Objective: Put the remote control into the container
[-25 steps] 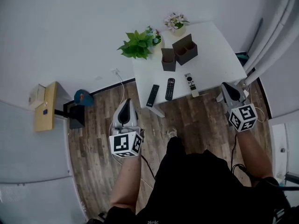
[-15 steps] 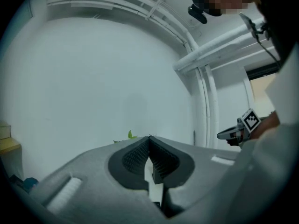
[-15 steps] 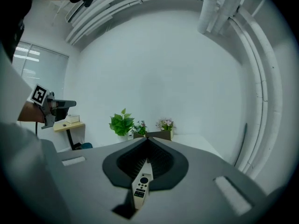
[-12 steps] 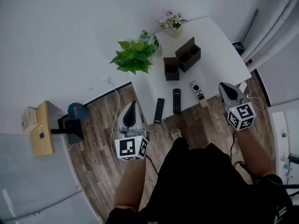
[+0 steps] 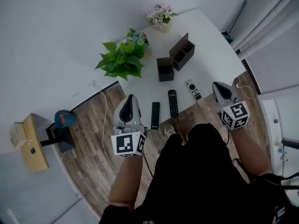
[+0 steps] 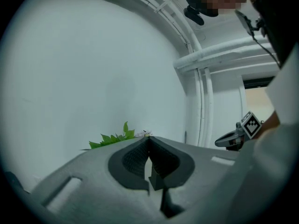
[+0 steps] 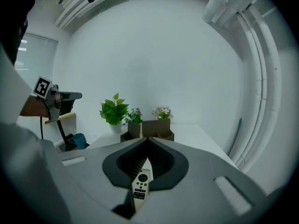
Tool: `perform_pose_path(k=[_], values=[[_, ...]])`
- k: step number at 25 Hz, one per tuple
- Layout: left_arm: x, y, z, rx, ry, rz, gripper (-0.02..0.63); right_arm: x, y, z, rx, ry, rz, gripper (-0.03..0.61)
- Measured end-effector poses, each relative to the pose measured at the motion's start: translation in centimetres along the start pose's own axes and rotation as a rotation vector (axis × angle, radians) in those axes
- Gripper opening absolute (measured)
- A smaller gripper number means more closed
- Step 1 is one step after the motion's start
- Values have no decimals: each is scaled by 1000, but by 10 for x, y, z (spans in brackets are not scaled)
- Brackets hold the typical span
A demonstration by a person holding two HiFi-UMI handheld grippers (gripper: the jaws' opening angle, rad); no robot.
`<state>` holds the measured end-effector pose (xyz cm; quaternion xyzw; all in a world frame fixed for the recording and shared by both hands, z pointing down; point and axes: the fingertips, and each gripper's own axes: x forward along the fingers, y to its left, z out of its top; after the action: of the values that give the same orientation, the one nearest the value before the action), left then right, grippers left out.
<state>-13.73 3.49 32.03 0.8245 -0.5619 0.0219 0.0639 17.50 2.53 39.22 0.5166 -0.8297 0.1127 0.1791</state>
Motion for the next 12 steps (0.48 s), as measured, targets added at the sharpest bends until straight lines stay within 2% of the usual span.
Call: perform_pose_path(k=[7, 12], values=[[26, 1, -19, -8, 47, -20, 0, 42, 10, -22, 13, 50, 41, 2], [48, 4, -37, -22, 77, 3, 0, 76, 12, -48, 10, 99, 72, 3]])
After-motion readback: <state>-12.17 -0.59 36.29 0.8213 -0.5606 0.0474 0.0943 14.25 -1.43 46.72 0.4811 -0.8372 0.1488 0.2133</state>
